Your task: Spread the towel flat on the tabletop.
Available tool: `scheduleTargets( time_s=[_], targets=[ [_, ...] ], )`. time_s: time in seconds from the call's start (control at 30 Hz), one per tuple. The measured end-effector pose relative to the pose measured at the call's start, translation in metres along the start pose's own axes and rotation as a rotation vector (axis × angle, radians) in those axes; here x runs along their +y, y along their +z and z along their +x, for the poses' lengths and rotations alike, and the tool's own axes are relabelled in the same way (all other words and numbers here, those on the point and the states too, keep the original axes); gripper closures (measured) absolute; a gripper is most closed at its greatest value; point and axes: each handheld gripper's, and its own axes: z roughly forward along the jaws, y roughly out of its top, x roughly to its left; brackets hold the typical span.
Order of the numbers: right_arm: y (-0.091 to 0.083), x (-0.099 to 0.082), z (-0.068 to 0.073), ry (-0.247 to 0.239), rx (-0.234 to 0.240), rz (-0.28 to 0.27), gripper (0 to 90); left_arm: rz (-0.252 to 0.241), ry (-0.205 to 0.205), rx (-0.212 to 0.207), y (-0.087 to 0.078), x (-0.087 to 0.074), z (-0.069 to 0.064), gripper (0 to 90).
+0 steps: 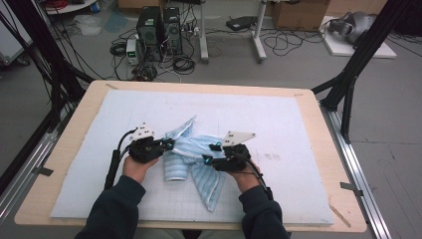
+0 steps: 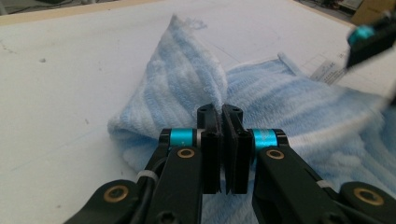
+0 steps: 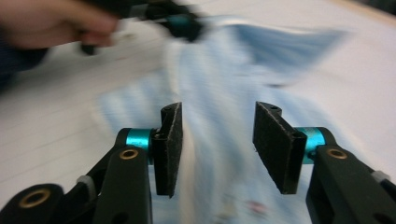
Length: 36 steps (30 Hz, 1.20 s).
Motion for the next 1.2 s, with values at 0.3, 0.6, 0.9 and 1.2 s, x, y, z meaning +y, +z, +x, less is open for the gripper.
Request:
scheduleTargets(
  time_s=[0.3,0.6,0.9,1.2],
  targets=[
    [0.003,-0.018,-0.055,0.115,-0.264,0.164,43.8,0.009,0.036,0.024,-0.018,0.000,-0.002,86.1],
    [0.017,-0.025,-0.054,0.092,-0.191,0.247,80.3,0.011,0.000,0.048,-0.032,-0.017,0.007,86.1],
    [-0.019,-0.043,-0.053,0.112,-0.298,0.254,84.1,0.046,-0.006,0.071,-0.043,-0.030,0.014,86.0],
    [-0.070,-0.078,-0.045,0.151,-0.347,0.229,84.0,0.067,0.008,0.074,-0.047,-0.034,0.007,86.0]
  ],
)
